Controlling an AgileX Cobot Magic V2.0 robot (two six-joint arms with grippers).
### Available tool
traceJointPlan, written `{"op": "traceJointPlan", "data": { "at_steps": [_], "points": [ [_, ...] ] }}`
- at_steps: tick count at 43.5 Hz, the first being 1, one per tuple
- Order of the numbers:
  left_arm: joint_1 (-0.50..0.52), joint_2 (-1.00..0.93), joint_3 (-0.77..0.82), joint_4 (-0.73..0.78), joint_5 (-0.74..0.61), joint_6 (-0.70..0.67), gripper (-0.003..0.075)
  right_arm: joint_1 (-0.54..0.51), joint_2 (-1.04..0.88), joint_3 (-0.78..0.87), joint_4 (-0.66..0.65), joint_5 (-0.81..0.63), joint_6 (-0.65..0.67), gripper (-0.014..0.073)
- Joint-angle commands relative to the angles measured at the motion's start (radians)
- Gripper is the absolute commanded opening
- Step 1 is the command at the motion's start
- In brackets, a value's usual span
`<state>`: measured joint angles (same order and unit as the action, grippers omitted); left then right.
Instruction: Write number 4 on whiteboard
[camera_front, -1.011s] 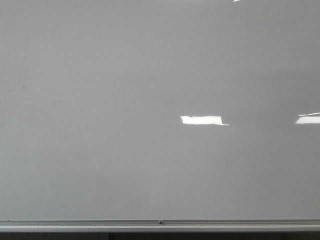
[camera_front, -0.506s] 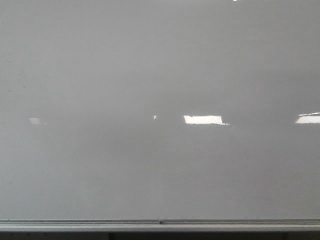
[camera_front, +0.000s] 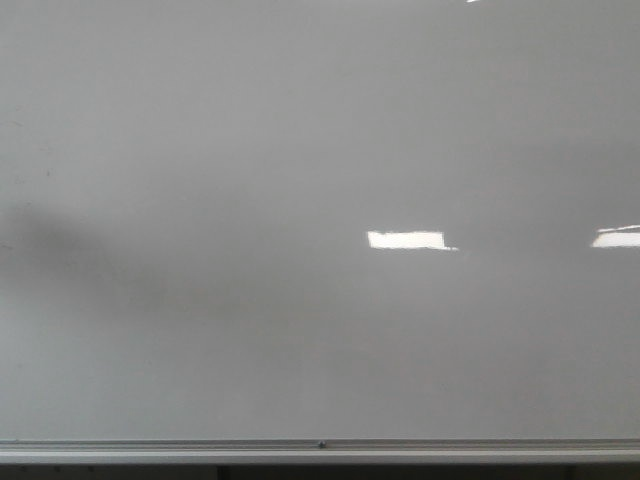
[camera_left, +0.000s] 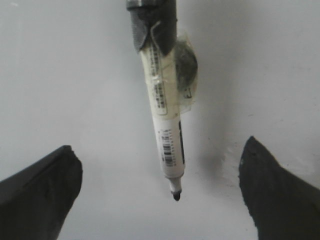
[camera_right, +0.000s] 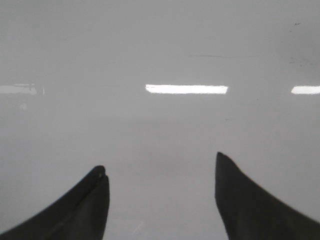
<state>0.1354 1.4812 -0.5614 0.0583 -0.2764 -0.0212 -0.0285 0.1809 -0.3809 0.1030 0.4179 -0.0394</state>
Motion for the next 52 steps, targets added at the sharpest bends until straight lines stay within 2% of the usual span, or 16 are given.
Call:
{"op": "traceJointPlan", "data": {
  "at_steps": [1,15,19,25,34,39,44,52],
  "points": [
    [-0.006,0.025,-0.028,0.000,-0.148,0.000,0.0572,-0.004,0.018,-0.033,-0.006,-0.074,-0.004,0.0485],
    [-0.006,0.122,-0.067,0.000,-0.200,0.000,0.0486,-0.004,0.018,-0.033,-0.006,-0.069,-0.004,0.0485],
    [-0.006,0.136,-0.073,0.000,-0.200,0.000,0.0435,-0.004,0.018,-0.033,-0.006,-0.069,-0.004,0.0485],
    [-0.006,0.142,-0.073,0.000,-0.200,0.000,0.0296,-0.004,0.018,-0.033,-0.006,-0.069,-0.004,0.0485],
    [-0.008,0.130,-0.073,0.002,-0.195,0.000,-0.0021,-0.004,0.018,-0.033,-0.006,-0.069,-0.004,0.0485],
    [-0.022,0.098,-0.073,0.015,-0.161,0.000,-0.0020,-0.004,0.018,-0.033,-0.006,-0.068,-0.004,0.0485],
    [-0.069,0.030,-0.088,0.094,-0.034,0.000,-0.0020,-0.004,0.018,-0.033,-0.006,-0.068,-0.004,0.0485],
    [-0.232,-0.070,-0.195,0.200,0.390,0.010,-0.0020,-0.004,0.018,-0.033,-0.006,-0.063,-0.004,0.0485]
  ]
}}
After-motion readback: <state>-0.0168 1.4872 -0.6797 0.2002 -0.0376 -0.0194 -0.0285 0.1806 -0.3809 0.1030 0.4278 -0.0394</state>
